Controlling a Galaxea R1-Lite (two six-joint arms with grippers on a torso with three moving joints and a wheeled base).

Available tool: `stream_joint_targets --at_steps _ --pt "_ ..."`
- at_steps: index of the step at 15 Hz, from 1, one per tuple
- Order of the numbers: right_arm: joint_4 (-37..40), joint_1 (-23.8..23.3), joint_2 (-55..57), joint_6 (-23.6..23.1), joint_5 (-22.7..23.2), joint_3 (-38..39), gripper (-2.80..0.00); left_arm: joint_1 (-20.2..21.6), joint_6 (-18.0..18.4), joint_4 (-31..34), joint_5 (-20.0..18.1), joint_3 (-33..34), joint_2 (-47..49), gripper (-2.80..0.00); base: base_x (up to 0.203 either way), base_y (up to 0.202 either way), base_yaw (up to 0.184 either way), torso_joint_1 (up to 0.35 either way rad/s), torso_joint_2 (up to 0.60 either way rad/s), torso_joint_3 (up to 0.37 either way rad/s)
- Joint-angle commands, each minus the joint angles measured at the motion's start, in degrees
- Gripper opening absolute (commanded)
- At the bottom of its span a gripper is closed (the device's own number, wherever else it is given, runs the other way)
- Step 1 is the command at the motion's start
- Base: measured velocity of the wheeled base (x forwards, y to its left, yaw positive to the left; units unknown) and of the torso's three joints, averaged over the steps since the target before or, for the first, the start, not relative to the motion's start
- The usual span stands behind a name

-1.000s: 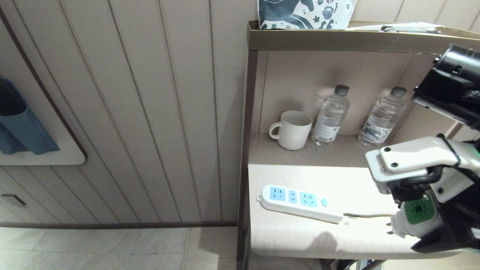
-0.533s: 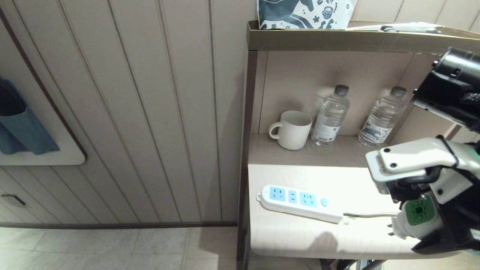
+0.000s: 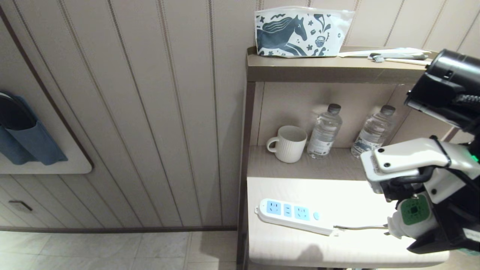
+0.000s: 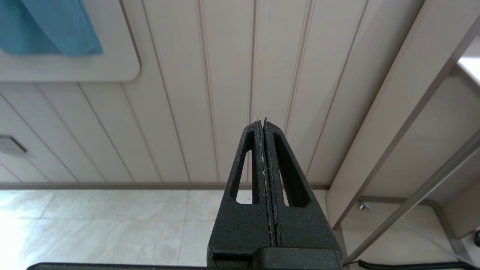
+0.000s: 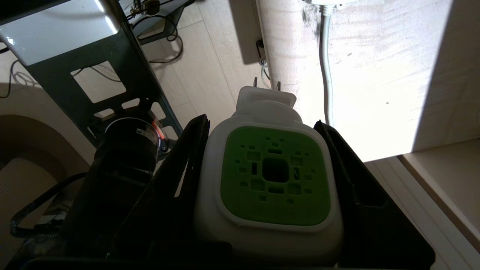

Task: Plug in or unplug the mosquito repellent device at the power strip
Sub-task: Insert the plug into the socket

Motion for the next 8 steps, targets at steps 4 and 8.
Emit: stream_joint_targets --at_steps 4,8 --pt "-0.2 0.0 4.1 -0.1 -0.1 -1.7 -2.80 0.0 0.0 0.0 0.0 0.0 0.1 -2.80 0.000 0.000 0.000 0.251 -0.55 -0.295" --pt "-0.4 -0.8 7.9 -0.1 -0.1 -3.6 -2.80 0.0 0.0 0.0 0.0 0.0 0.1 -2.80 0.000 0.000 0.000 0.274 -0.58 -0.306"
